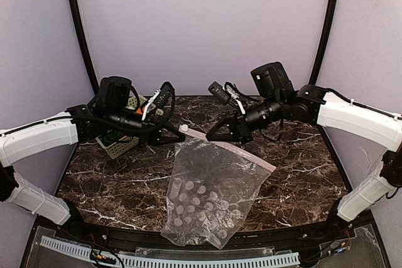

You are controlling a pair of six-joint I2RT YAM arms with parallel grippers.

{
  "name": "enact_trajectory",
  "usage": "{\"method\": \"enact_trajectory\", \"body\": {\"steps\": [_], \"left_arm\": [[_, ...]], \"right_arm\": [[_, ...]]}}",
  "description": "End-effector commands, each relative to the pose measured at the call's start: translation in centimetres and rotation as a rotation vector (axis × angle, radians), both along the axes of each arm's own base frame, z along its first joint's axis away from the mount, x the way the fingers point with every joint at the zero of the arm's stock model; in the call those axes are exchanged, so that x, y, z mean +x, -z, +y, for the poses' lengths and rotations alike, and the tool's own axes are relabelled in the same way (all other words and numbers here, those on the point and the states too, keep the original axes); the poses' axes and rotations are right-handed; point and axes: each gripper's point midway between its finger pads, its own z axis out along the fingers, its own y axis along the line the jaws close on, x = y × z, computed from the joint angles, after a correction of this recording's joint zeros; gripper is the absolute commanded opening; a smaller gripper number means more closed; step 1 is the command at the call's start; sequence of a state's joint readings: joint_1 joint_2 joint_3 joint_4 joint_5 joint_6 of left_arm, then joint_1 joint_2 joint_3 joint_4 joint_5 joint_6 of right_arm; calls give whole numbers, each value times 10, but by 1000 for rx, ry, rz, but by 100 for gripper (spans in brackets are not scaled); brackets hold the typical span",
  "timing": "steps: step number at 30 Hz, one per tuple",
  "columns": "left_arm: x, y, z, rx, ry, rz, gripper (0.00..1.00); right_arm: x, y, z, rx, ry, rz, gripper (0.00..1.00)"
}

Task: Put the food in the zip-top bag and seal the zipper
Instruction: Hold the zipper food storage bag at the corner of the board, then hold the zipper from the zipper food storage bag.

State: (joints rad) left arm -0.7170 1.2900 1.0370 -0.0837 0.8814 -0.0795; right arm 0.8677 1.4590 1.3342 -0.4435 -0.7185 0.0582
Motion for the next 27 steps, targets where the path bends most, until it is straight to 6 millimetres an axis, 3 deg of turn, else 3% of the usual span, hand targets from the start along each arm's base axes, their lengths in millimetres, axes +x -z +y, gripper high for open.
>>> {"method": "enact_trajectory", "body": {"steps": [1, 2, 4, 9, 17, 27], "left_arm": [[-6, -3, 4, -19, 24, -14, 1], [-7, -3, 4, -18, 27, -13, 1], [-8, -2, 3, -17, 36, -12, 1], [-11, -1, 3, -21, 53, -8, 1], [-14, -3, 3, -26, 68, -4, 1], [-14, -3, 3, -26, 69, -6, 1]], "right_arm": [[-3, -7, 0, 16, 0, 5, 9], [-3, -9, 1, 20, 1, 8, 19], [-2, -14, 5, 29, 3, 11, 28], [-1, -17, 19, 40, -18, -13, 40], [6, -23, 39, 86, -65, -37, 43], [-2, -36, 50, 150, -136, -26, 36]]}}
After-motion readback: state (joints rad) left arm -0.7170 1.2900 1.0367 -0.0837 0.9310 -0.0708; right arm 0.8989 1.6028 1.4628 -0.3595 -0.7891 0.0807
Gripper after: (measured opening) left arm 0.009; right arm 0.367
